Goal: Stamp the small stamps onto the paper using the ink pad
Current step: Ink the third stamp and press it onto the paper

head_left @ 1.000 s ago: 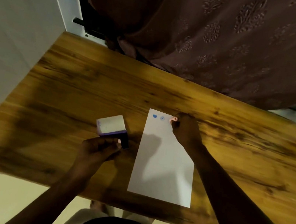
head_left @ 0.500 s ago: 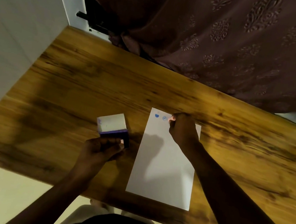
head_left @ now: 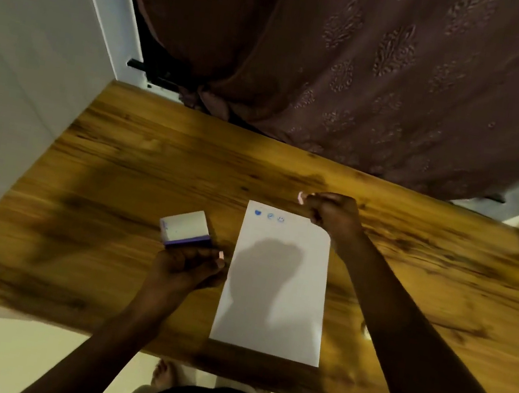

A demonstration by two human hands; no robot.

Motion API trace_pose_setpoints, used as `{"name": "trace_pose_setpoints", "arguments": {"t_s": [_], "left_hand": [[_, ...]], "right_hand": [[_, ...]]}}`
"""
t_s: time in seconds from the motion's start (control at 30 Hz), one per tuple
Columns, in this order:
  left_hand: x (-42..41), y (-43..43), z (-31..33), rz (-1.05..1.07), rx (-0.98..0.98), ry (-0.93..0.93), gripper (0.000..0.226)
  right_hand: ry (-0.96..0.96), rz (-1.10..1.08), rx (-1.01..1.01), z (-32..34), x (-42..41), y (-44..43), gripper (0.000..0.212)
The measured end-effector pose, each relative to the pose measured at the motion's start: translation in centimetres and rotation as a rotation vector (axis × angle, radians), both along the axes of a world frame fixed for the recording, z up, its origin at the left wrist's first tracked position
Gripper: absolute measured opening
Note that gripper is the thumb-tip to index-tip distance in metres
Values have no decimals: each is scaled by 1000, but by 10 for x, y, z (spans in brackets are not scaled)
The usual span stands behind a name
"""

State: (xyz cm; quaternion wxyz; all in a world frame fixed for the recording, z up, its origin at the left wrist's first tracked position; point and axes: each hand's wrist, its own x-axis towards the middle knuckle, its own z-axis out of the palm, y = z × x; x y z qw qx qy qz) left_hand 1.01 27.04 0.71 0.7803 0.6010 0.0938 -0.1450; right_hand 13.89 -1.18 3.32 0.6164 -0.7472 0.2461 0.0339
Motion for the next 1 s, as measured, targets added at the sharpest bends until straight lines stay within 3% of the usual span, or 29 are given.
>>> {"name": "trace_pose_setpoints", "arguments": {"t_s": [0.1,0.17,0.43,0.8,1.0], "left_hand": [[0,-20,8,-26,-11,-11,19],[-1,-35,8,-57,14,-6,18],[-12,-99,15,-264,106,10,19],[-23,-145,21,-398,107,-35,24],[-29,-159,18,-473,57,-63,27]], "right_hand": [[-24,-53,378,22,-36,-12,32],[-22,-25,457,27,-68,-17,25],[-108,203,41,17,-174,-24,14],[-165,298,-63,21,-203,-61,16],[-131,311,-21,18,-217,-78,18]]}}
